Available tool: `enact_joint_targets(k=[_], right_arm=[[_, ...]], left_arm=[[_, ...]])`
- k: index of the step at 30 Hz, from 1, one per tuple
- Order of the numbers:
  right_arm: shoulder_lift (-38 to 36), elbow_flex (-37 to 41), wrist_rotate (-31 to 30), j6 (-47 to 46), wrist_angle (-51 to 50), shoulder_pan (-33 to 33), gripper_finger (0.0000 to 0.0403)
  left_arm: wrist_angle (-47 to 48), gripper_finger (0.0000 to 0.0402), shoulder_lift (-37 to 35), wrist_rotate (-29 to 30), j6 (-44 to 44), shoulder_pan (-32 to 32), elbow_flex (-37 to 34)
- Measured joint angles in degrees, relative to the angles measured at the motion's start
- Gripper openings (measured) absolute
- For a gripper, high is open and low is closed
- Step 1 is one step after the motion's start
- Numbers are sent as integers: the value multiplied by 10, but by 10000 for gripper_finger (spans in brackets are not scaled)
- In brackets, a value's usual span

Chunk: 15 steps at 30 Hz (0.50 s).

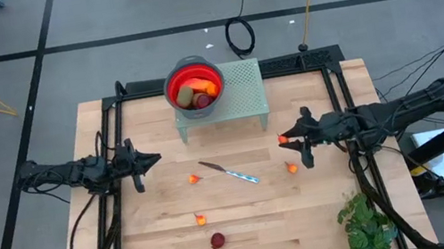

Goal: Pick & Place Fruit
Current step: Put the peach into the red strainer bowl

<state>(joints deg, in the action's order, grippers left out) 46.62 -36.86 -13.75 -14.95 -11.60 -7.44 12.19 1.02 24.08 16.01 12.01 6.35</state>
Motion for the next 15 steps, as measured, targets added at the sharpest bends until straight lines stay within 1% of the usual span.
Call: enact_joint_targets(k=[7,15], right_arm=[[0,0,1,156,67,0,116],[0,0,3,329,156,0,112]], left_arm=[[0,21,0,0,0,0,0],[0,21,0,0,0,0,0]])
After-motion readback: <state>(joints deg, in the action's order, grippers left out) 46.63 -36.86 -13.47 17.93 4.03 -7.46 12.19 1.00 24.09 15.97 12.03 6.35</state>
